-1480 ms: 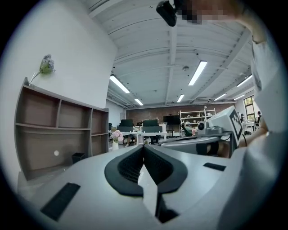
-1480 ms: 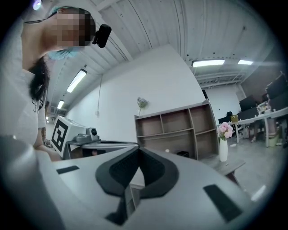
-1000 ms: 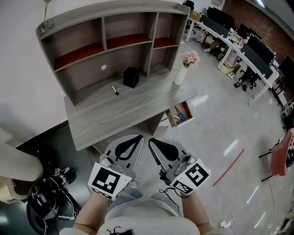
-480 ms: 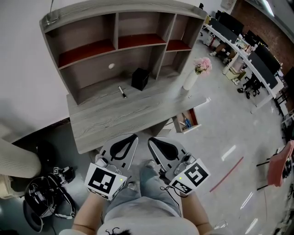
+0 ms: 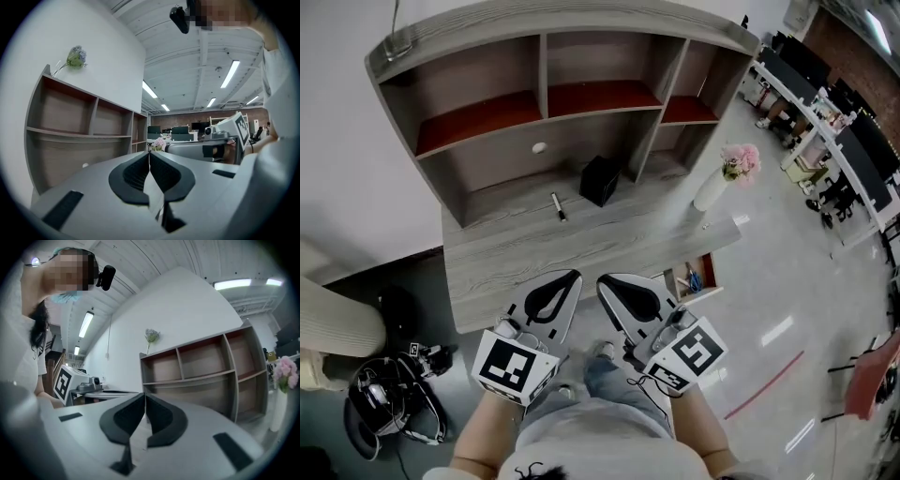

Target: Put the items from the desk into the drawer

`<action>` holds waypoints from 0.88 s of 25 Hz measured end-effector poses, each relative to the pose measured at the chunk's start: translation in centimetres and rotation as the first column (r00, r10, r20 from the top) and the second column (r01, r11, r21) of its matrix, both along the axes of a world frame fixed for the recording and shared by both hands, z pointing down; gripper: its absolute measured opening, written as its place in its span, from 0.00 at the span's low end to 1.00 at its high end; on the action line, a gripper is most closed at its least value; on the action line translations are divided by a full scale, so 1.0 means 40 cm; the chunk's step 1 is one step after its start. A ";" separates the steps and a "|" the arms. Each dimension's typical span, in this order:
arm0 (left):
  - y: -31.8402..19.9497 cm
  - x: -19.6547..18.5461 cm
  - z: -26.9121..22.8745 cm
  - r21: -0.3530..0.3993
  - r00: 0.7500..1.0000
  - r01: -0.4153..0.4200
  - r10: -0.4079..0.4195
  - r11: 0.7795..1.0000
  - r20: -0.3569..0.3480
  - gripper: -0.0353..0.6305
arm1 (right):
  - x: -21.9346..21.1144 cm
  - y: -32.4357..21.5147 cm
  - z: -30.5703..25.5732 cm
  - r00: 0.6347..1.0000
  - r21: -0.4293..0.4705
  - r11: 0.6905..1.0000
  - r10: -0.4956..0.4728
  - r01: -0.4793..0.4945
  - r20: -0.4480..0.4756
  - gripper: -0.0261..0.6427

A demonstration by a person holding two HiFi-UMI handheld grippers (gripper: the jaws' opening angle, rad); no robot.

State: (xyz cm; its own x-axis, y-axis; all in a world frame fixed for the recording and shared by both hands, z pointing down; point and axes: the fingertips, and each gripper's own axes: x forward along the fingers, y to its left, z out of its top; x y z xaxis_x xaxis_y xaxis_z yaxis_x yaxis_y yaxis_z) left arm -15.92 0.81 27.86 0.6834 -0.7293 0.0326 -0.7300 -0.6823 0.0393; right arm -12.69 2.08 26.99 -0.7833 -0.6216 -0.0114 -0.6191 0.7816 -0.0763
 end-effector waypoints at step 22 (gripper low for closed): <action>-0.307 0.090 -0.001 0.006 0.987 0.162 -0.162 0.987 0.008 0.07 | 0.087 -0.331 0.023 0.988 -0.037 0.987 -0.156 0.156 0.011 0.05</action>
